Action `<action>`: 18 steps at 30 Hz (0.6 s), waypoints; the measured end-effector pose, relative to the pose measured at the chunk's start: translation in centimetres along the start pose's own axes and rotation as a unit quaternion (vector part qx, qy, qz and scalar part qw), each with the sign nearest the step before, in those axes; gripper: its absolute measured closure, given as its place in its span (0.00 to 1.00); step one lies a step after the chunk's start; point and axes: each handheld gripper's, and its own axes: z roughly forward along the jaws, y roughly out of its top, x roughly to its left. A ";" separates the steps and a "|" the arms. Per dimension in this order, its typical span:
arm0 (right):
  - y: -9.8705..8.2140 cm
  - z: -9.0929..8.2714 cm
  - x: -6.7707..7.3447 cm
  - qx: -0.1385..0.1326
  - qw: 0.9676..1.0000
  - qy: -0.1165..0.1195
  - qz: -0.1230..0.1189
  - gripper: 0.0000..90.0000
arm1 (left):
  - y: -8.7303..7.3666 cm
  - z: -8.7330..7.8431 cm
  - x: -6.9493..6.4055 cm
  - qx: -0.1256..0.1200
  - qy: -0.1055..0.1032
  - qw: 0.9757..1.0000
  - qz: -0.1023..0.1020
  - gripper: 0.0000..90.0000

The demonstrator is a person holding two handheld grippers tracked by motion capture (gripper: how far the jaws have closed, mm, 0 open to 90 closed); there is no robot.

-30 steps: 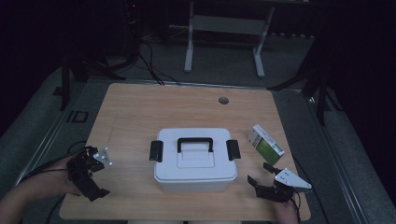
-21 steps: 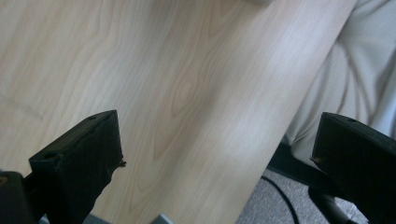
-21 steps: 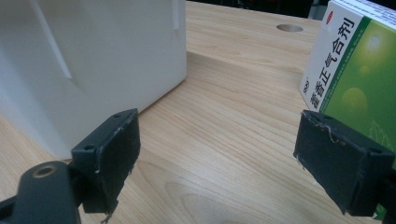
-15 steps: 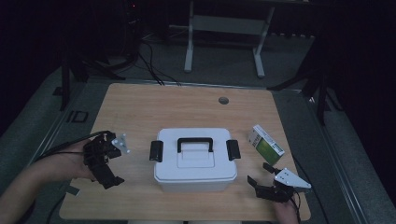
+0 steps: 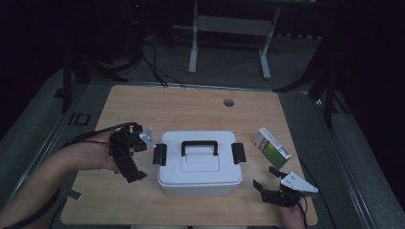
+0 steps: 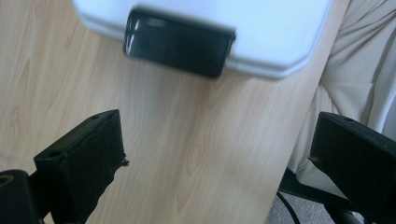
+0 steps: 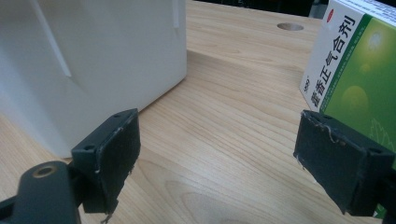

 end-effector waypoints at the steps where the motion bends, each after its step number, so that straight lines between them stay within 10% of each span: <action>1: 0.0 0.0 0.0 0.000 1.000 0.000 0.000 0.15 | 0.4 0.1 0.0 -0.001 -0.001 1.000 0.004 0.03; 18: 0.0 -0.1 -0.1 -0.004 1.000 0.002 0.001 0.15 | 6.5 1.5 0.8 0.000 -0.013 0.998 0.062 0.03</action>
